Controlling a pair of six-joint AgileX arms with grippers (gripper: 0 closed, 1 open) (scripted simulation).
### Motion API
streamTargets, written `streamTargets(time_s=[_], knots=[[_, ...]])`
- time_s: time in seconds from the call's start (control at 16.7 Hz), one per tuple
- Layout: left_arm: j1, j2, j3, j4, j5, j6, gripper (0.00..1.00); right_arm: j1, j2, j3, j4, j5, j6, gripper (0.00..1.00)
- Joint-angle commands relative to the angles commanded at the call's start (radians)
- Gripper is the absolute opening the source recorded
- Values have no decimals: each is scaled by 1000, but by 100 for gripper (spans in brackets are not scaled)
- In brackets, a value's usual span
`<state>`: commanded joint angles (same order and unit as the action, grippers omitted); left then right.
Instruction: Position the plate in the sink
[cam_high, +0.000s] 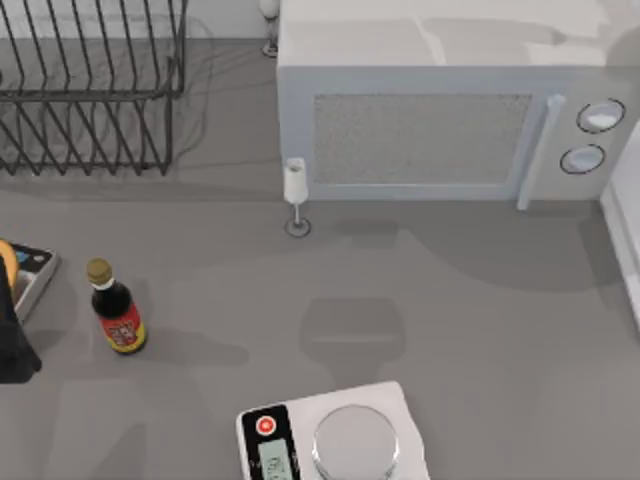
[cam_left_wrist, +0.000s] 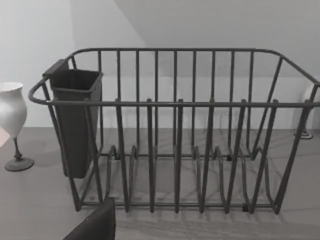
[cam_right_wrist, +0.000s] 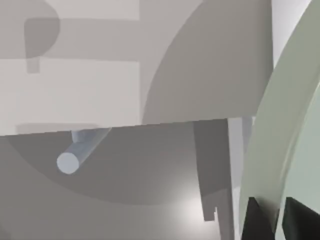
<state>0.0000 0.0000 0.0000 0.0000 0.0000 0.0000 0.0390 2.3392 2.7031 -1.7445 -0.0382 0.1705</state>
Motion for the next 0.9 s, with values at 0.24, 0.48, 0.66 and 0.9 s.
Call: streamTargets(time_s=[0.24, 0.48, 0.66, 0.9], knots=[[0, 0, 0, 0, 0, 0, 100, -97, 228, 155, -4, 24, -144, 0], [0, 0, 0, 0, 0, 0, 100, -122, 364, 198, -14, 46, -224, 0], [0, 0, 0, 0, 0, 0, 100, -121, 372, 199, -15, 47, -228, 0], [0, 0, 0, 0, 0, 0, 100, -121, 372, 199, -15, 47, -228, 15]])
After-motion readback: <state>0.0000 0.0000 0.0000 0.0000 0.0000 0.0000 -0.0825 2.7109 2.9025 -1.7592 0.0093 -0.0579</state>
